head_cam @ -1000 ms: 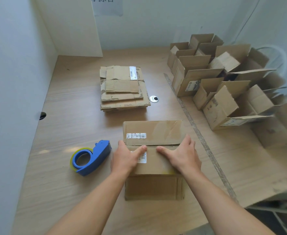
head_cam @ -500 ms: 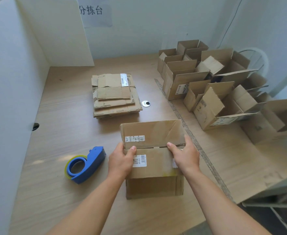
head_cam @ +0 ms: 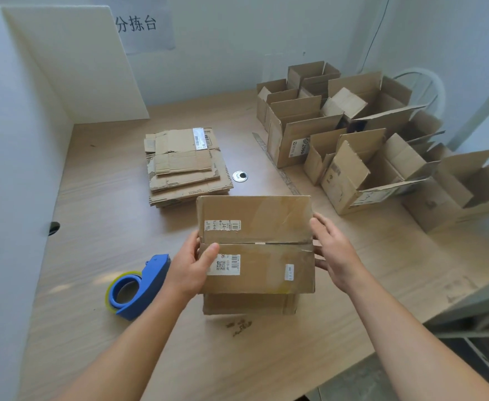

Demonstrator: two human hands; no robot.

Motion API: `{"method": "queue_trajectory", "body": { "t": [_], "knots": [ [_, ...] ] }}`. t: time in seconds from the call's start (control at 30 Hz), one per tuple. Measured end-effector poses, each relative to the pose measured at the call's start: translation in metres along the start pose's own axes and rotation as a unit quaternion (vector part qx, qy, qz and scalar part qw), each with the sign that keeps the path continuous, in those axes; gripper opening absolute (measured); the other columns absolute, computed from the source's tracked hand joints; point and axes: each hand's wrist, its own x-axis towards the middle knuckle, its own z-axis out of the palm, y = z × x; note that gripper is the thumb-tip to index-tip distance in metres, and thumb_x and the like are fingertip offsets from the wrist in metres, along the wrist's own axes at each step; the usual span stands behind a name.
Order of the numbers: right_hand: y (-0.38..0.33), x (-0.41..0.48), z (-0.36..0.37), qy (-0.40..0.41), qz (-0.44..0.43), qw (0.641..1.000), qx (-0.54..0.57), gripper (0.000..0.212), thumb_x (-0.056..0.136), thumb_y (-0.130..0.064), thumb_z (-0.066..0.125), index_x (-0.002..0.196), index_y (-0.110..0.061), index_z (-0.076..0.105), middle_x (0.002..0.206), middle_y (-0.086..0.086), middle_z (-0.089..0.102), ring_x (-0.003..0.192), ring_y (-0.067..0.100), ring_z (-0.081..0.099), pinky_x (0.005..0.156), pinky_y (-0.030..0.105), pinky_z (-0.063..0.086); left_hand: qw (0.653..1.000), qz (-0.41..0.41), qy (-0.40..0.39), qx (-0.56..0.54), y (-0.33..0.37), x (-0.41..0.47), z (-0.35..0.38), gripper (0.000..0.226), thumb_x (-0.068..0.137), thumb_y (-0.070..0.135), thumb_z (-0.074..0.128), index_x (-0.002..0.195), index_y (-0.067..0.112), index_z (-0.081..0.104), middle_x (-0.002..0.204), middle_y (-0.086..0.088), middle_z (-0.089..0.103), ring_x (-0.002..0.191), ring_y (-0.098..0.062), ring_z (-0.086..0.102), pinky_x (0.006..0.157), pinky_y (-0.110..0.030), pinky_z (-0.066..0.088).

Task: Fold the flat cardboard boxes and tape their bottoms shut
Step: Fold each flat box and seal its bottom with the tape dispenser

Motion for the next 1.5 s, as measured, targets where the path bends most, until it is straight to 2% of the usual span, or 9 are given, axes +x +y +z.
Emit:
{"method": "queue_trajectory", "body": {
  "t": [0.17, 0.27, 0.47, 0.67, 0.8, 0.97, 1.2, 1.33, 1.5],
  "knots": [
    [0.012, -0.002, 0.019, 0.041, -0.071, 0.989, -0.126, 0.061, 0.063, -0.066, 0.078, 0.115, -0.044, 0.053, 0.117, -0.01, 0.066, 0.107, 0.011, 0.064, 0.094, 0.041, 0.053, 0.984, 0.051, 0.103, 0.135, 0.021, 0.0, 0.025, 0.06, 0.076, 0.045, 0.079, 0.126, 0.039, 0.046, 0.111, 0.016, 0.065, 0.1, -0.007, 0.062, 0.086, -0.032, 0.051],
    [0.008, -0.007, 0.021, 0.056, -0.075, 0.993, -0.074, 0.033, 0.083, -0.059, 0.067, 0.108, -0.038, 0.06, 0.113, -0.007, 0.07, 0.104, 0.011, 0.066, 0.097, 0.045, 0.052, 0.985, 0.051, 0.107, 0.123, 0.023, 0.001, 0.029, 0.049, 0.079, 0.041, 0.078, 0.121, 0.041, 0.051, 0.107, 0.016, 0.067, 0.098, -0.007, 0.064, 0.089, -0.037, 0.053],
    [-0.025, -0.017, -0.017, 0.017, 0.081, 0.992, 0.096, 0.066, 0.088, -0.082, 0.025, 0.114, -0.036, 0.066, 0.105, 0.009, 0.068, 0.096, 0.029, 0.068, 0.088, 0.049, 0.054, 0.996, 0.076, -0.022, -0.034, 0.017, -0.001, 0.009, 0.041, 0.081, 0.028, 0.064, 0.12, 0.038, 0.059, 0.11, 0.008, 0.072, 0.105, -0.016, 0.068, 0.085, -0.036, 0.057],
    [-0.035, -0.02, -0.049, -0.022, 0.147, 0.988, 0.05, 0.05, 0.089, -0.066, 0.053, 0.113, -0.026, 0.072, 0.099, 0.008, 0.068, 0.089, 0.031, 0.066, 0.087, 0.05, 0.055, 0.983, 0.093, -0.137, -0.076, 0.038, -0.004, 0.007, 0.068, 0.068, 0.051, 0.069, 0.129, 0.028, 0.048, 0.114, 0.007, 0.069, 0.105, -0.015, 0.068, 0.078, -0.03, 0.055],
    [-0.036, -0.03, -0.065, -0.043, 0.059, 0.995, 0.073, 0.032, 0.099, -0.027, 0.053, 0.13, -0.025, 0.063, 0.114, 0.003, 0.068, 0.095, 0.026, 0.061, 0.08, 0.044, 0.053, 0.981, 0.077, -0.155, -0.09, 0.053, 0.002, 0.011, 0.073, 0.069, 0.066, 0.055, 0.132, 0.032, 0.046, 0.118, 0.018, 0.066, 0.108, -0.001, 0.063, 0.077, -0.015, 0.05],
    [-0.018, -0.034, -0.064, -0.021, -0.035, 0.999, 0.017, 0.048, 0.095, 0.004, 0.051, 0.129, -0.029, 0.052, 0.123, -0.005, 0.064, 0.109, 0.017, 0.063, 0.084, 0.039, 0.055, 0.987, 0.067, -0.143, 0.004, 0.033, 0.006, 0.022, 0.076, 0.071, 0.06, 0.065, 0.14, 0.038, 0.041, 0.125, 0.017, 0.061, 0.113, -0.002, 0.059, 0.091, -0.028, 0.051],
    [0.031, -0.028, -0.059, 0.046, 0.009, 0.993, -0.107, 0.036, 0.088, -0.008, 0.049, 0.111, -0.033, 0.063, 0.116, -0.002, 0.066, 0.106, 0.018, 0.06, 0.092, 0.039, 0.049, 0.983, 0.004, -0.157, 0.089, -0.026, -0.011, 0.025, 0.036, 0.085, 0.04, 0.058, 0.119, 0.048, 0.058, 0.132, 0.019, 0.055, 0.125, -0.003, 0.049, 0.102, -0.028, 0.041],
    [0.011, -0.033, -0.049, 0.147, -0.182, 0.945, -0.23, 0.043, 0.096, -0.011, 0.053, 0.136, -0.029, 0.054, 0.132, -0.014, 0.054, 0.124, 0.002, 0.049, 0.104, 0.025, 0.041, 0.988, -0.004, -0.142, 0.055, -0.018, -0.01, 0.019, 0.035, 0.082, 0.028, 0.053, 0.104, 0.047, 0.073, 0.127, 0.023, 0.061, 0.122, 0.006, 0.049, 0.105, -0.025, 0.039],
    [-0.014, -0.024, -0.017, -0.056, -0.263, 0.883, -0.383, 0.036, 0.098, -0.024, 0.056, 0.134, -0.028, 0.059, 0.13, -0.015, 0.059, 0.118, -0.008, 0.05, 0.101, 0.011, 0.036, 0.968, 0.036, -0.22, 0.112, 0.015, -0.011, 0.019, 0.028, 0.081, 0.034, 0.052, 0.1, 0.036, 0.073, 0.102, 0.02, 0.072, 0.103, 0.003, 0.062, 0.088, -0.015, 0.045]
  ]
}}
